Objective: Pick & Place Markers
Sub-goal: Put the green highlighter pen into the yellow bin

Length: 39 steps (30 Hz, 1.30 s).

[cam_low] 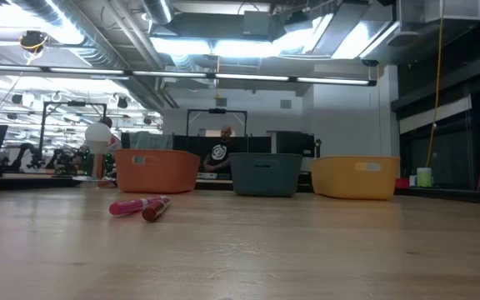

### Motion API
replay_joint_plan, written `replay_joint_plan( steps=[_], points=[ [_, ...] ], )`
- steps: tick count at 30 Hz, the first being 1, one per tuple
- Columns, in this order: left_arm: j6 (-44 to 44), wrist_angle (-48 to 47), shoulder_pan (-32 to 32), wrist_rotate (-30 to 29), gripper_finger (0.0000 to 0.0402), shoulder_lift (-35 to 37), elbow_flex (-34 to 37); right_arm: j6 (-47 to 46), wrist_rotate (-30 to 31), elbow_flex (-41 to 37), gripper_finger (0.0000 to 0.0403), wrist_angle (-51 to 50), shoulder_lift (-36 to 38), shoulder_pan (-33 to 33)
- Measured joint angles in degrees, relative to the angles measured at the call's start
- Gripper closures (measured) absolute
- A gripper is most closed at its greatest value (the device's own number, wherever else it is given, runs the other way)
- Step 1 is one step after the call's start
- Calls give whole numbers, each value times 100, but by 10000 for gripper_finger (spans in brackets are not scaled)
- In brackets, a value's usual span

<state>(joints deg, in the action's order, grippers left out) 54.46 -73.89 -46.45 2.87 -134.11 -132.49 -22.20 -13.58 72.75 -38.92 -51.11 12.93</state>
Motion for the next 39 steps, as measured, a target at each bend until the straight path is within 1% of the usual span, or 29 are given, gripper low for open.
replay_joint_plan(
  steps=[10,17,24,30,39],
  points=[
    [-99,-50,-49,-110,180,-234,0,6,4,0,402,2,0,0],
    [-121,-236,-82,-683,180,-238,0,17,4,0,402,2,0,0],
    [-190,-280,-98,-704,180,-293,0,20,4,0,402,2,0,0],
    [-184,-227,-147,-579,180,-471,0,42,4,0,402,5,0,0],
    [-230,-223,-214,-650,180,-660,0,43,3,0,402,4,0,0]
  ],
)
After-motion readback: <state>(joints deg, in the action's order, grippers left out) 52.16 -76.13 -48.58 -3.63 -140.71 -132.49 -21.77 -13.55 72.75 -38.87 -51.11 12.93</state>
